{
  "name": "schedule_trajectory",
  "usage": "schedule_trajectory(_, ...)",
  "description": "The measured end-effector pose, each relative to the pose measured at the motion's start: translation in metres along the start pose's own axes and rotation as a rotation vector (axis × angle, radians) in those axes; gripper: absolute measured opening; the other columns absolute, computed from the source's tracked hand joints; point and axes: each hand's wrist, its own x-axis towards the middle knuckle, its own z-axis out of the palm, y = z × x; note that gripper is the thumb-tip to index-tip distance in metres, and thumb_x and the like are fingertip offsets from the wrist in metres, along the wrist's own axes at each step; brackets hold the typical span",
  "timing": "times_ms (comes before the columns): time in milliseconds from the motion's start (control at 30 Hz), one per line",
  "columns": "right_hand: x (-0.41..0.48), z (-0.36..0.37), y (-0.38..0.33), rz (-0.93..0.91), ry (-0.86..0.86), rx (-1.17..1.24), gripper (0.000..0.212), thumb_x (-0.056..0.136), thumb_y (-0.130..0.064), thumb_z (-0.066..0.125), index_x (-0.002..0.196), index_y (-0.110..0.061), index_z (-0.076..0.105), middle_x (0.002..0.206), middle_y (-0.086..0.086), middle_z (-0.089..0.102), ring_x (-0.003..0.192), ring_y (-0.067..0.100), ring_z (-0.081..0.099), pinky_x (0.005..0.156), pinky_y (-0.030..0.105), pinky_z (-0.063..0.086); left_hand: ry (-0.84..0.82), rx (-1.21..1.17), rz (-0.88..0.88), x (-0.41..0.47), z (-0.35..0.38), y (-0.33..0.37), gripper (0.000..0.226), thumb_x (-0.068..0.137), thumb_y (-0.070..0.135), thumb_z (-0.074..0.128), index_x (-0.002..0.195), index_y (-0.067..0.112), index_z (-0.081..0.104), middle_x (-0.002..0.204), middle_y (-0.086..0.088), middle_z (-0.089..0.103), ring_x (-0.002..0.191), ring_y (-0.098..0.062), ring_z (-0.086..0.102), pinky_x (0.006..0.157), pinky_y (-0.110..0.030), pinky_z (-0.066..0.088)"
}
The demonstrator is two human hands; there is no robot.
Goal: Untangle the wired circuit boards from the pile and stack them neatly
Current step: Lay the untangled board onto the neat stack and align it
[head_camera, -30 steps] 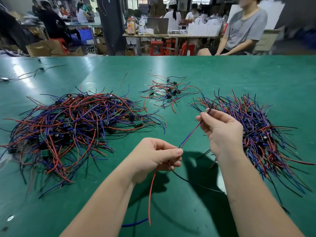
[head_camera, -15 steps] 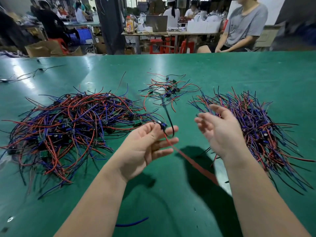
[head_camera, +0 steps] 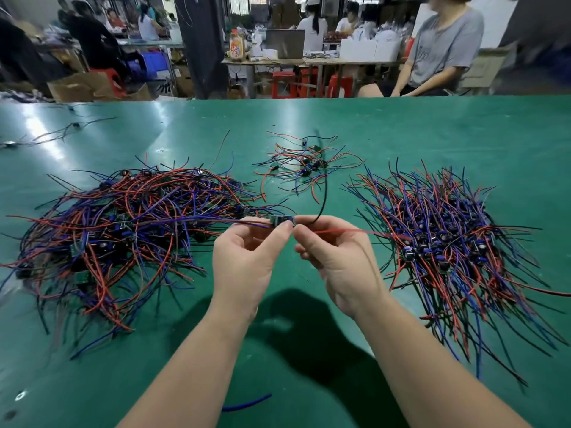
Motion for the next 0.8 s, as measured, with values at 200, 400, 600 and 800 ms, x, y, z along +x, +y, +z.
schedule_trajectory(200, 0.003, 0.0, -0.005, 0.205, 0.048, 0.283, 0.005, 0.056, -0.013, 0.073, 0.061, -0.013, 0.072, 0.063, 0.002, 0.067, 0.05, 0.007, 0.058, 0.052, 0.015, 0.048, -0.04, 0.331, 0.344, -0.007, -0.001, -0.004, 0.016, 0.069, 0.03, 0.076, 0.067, 0.025, 0.061, 0.06, 0.016, 0.06, 0.052, 0.001, 0.049, 0.055, -0.013, 0.04)
schedule_trajectory(400, 0.007, -0.004, -0.005, 0.213, 0.176, 0.281, 0.008, 0.078, 0.0, 0.065, 0.074, -0.007, 0.066, 0.062, 0.003, 0.066, 0.05, 0.007, 0.059, 0.048, 0.015, 0.048, -0.14, 0.425, 0.375, -0.009, -0.001, -0.008, 0.014, 0.069, 0.024, 0.077, 0.081, 0.026, 0.069, 0.074, 0.012, 0.067, 0.059, -0.003, 0.055, 0.058, -0.019, 0.046)
schedule_trajectory(600, 0.011, -0.026, -0.024, 0.232, 0.202, 0.144, 0.011, 0.066, -0.009, 0.072, 0.076, -0.013, 0.068, 0.057, -0.002, 0.064, 0.042, 0.006, 0.055, 0.04, 0.013, 0.042, -0.342, 0.488, 0.266, 0.002, -0.012, -0.001, 0.036, 0.081, -0.001, 0.066, 0.097, 0.031, 0.071, 0.087, 0.015, 0.074, 0.065, -0.002, 0.061, 0.054, -0.015, 0.046)
schedule_trajectory(800, 0.008, -0.024, -0.02, 0.242, 0.103, -0.028, 0.015, 0.05, -0.017, 0.076, 0.065, -0.013, 0.072, 0.059, 0.0, 0.065, 0.044, 0.008, 0.055, 0.045, 0.014, 0.042, -0.383, 0.0, -0.349, -0.004, -0.002, 0.005, 0.022, 0.068, 0.032, 0.072, 0.069, 0.01, 0.075, 0.069, -0.005, 0.072, 0.057, -0.015, 0.067, 0.052, -0.021, 0.053)
